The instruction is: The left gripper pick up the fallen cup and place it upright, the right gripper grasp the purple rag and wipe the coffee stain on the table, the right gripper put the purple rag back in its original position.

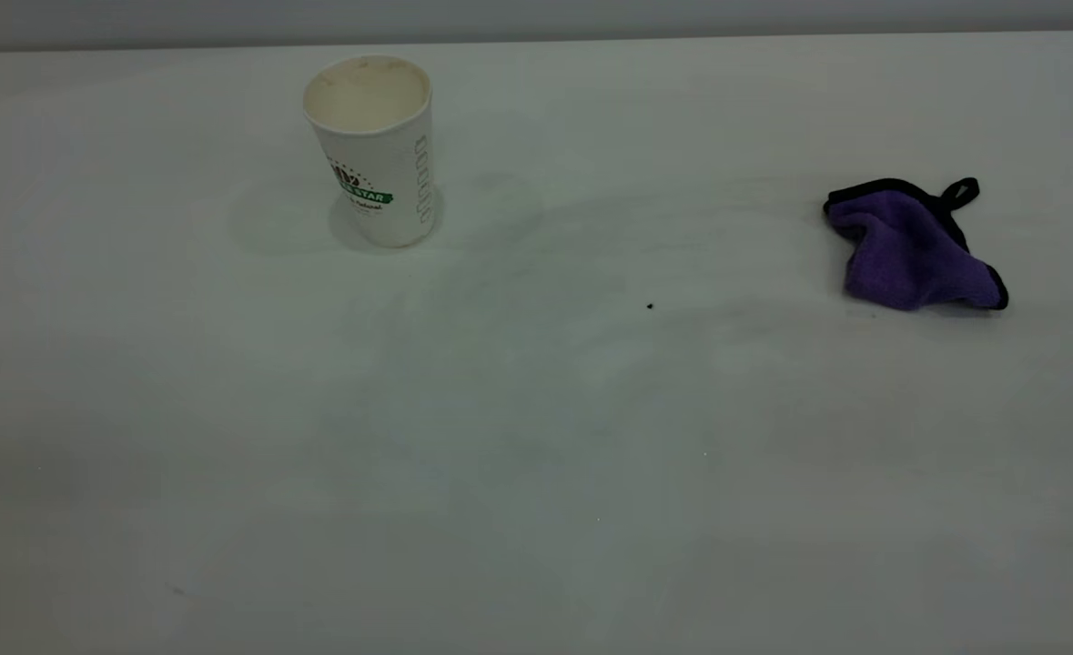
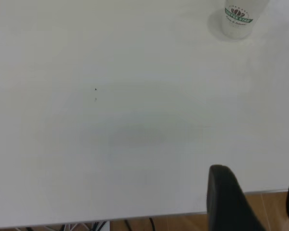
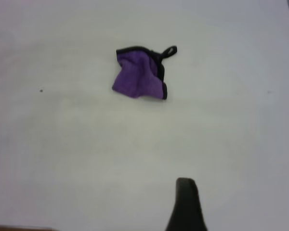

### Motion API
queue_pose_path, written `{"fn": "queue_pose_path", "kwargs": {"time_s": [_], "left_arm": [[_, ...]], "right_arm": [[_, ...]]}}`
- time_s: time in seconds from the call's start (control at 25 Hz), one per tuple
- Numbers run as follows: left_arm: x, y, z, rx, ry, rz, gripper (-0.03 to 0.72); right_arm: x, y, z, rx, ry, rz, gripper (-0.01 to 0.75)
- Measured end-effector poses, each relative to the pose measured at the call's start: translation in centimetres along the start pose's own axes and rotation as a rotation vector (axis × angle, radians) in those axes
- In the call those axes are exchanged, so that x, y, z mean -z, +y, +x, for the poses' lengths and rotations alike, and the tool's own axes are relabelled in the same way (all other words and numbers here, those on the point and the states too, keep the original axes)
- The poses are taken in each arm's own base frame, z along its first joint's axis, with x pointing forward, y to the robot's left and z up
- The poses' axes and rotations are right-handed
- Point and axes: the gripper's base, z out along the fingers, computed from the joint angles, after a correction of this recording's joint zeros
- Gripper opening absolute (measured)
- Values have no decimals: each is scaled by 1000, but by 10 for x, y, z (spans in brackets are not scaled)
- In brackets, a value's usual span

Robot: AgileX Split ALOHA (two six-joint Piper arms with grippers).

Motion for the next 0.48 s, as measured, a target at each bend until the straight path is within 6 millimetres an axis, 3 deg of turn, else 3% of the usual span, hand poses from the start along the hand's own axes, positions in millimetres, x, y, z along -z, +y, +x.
{"fn": "queue_pose_path", "kwargs": {"time_s": [0.48], "left_arm": [[0,0,0,0,0,0,372]], "right_arm": [[2,0,1,18,-12,0,587]]}}
